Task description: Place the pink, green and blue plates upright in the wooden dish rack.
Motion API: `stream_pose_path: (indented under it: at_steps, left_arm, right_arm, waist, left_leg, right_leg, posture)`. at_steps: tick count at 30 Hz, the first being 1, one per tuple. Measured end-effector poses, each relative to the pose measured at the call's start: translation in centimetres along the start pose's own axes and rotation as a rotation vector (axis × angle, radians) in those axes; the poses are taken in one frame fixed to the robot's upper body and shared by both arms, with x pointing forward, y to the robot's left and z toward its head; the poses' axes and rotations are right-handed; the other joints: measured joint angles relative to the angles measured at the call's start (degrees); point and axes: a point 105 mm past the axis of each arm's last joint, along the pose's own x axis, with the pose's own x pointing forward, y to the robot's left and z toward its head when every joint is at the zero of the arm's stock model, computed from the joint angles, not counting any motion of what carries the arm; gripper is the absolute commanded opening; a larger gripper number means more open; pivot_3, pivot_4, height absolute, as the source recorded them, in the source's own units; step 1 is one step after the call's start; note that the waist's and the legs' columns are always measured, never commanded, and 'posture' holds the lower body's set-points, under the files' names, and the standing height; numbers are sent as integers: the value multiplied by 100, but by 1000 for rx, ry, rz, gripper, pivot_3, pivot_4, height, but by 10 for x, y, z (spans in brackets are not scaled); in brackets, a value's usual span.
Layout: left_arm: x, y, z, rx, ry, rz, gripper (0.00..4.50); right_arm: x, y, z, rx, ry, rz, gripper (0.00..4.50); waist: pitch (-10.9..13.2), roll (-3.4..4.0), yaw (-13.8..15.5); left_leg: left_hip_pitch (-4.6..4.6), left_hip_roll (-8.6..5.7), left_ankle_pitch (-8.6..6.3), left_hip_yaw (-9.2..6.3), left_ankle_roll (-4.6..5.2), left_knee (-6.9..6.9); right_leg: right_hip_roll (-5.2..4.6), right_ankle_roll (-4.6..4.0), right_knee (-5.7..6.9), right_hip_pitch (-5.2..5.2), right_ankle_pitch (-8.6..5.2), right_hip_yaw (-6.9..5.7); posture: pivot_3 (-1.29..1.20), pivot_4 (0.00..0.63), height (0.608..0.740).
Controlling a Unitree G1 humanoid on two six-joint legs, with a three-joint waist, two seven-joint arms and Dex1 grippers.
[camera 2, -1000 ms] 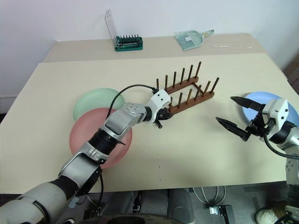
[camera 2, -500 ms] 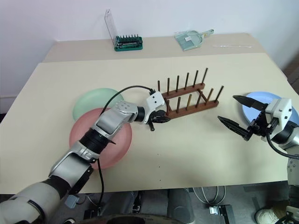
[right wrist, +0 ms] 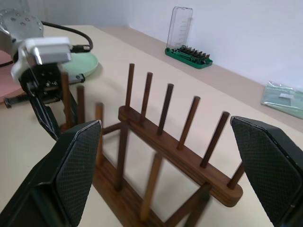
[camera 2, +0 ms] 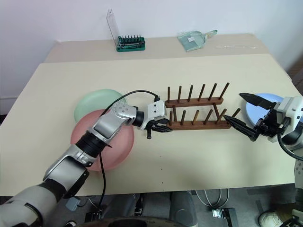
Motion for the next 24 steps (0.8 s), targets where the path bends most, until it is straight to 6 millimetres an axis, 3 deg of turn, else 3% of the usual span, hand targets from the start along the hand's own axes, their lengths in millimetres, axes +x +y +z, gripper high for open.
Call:
stream_pose_path:
  at_steps: [8, 15, 16, 20, 24]
  left_arm:
    - [8, -1, 3, -1, -2, 16, 733]
    - [7, 4, -2, -30, 13, 47, 4176]
    - [6, 5, -2, -37, 13, 58, 4445]
    - [-6, 15, 1, -99, 31, 103, 4445]
    - [-35, 33, 34, -121, -42, 159, 4445]
  right_arm:
    - [-2, 2, -4, 10, 10, -2, 4500]
    - [-2, 3, -5, 14, 14, 0, 4500]
    - [-2, 3, -4, 15, 14, 0, 4500]
    - [-1, 4, -5, 39, 12, 7, 4500]
    - [2, 5, -2, 89, -27, 13, 4500]
  waist:
    - [0, 0, -2]
    - [0, 0, -2]
    - [0, 0, -2]
    - [0, -1, -5]
    - [0, -1, -5]
  left_leg:
    - [0, 1, 0, 0, 1, 0]
    - [1, 1, -1, 0, 2, 0]
    - [1, 1, -1, 0, 2, 0]
    - [0, 1, -1, -1, 2, 0]
    - [0, 1, -1, -2, 1, 1]
  right_leg:
    - [0, 0, 0, 0, 0, 0]
    - [0, 0, 0, 0, 0, 0]
    - [0, 0, 0, 0, 0, 0]
    - [1, 0, 2, -1, 0, 0]
    - [1, 1, 2, 0, 0, 0]
  posture:
    - [0, 150, 740]
    - [0, 150, 740]
    - [0, 150, 740]
    - [0, 150, 740]
    - [0, 150, 740]
